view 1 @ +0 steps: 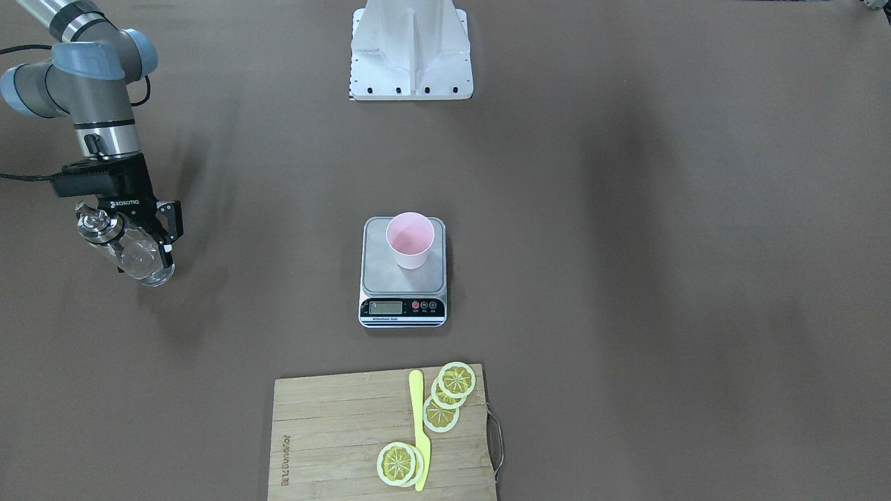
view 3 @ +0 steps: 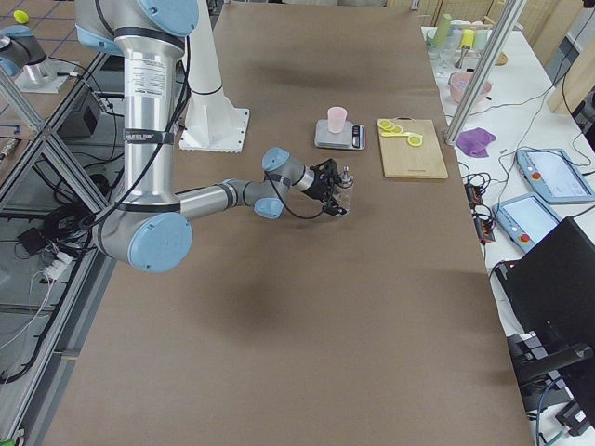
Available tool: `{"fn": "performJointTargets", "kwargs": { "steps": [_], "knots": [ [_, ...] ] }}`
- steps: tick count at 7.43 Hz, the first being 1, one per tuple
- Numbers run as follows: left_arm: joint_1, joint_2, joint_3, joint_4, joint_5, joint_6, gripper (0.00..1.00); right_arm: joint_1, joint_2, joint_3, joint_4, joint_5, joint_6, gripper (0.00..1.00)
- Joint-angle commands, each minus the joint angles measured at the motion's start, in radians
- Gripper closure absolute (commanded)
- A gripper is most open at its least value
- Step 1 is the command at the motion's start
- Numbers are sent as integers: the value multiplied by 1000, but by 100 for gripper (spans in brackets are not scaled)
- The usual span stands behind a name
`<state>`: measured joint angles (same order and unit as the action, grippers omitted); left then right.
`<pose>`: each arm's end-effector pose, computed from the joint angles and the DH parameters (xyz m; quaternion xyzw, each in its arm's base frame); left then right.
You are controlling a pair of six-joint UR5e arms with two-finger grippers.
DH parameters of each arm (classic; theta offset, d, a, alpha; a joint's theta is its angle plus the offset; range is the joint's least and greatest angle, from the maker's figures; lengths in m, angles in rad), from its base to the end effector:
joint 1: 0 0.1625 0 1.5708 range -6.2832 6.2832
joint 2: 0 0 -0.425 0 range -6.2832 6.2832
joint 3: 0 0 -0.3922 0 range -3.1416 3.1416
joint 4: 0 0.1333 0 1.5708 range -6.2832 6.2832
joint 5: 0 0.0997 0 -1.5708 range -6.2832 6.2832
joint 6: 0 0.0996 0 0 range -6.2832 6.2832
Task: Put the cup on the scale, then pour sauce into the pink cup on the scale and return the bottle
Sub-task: 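Lift the bottle with the right gripper and carry it toward the scale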
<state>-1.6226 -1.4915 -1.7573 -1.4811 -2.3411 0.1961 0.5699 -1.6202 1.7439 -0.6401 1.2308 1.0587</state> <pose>-0.0875 -0.4533 0.6139 0.0545 0.3718 0.0701 0.9241 -0.3304 -0.4095 0.4983 0.3807 -0.3498 0.1097 0.8489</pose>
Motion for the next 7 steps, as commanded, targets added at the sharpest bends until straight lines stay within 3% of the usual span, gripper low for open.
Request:
{"fn": "performJointTargets", "kwargs": {
  "steps": [1, 2, 4, 6, 7],
  "knots": [
    [-2, 17, -7, 1, 5, -49, 2, 13, 3, 20, -35, 4, -12, 100],
    [0, 20, -5, 1, 5, -50, 2, 15, 3, 72, -112, 12, -46, 100],
    [0, 20, -7, 1, 3, -47, 2, 15, 69, 243, -449, 9, -43, 100],
    [0, 22, -7, 1, 0, -47, 2, 5, 205, 267, -750, -5, -25, 100],
    [0, 22, -7, 1, 0, -47, 2, -19, 247, 267, -841, -33, -22, 100]
  ]
}}
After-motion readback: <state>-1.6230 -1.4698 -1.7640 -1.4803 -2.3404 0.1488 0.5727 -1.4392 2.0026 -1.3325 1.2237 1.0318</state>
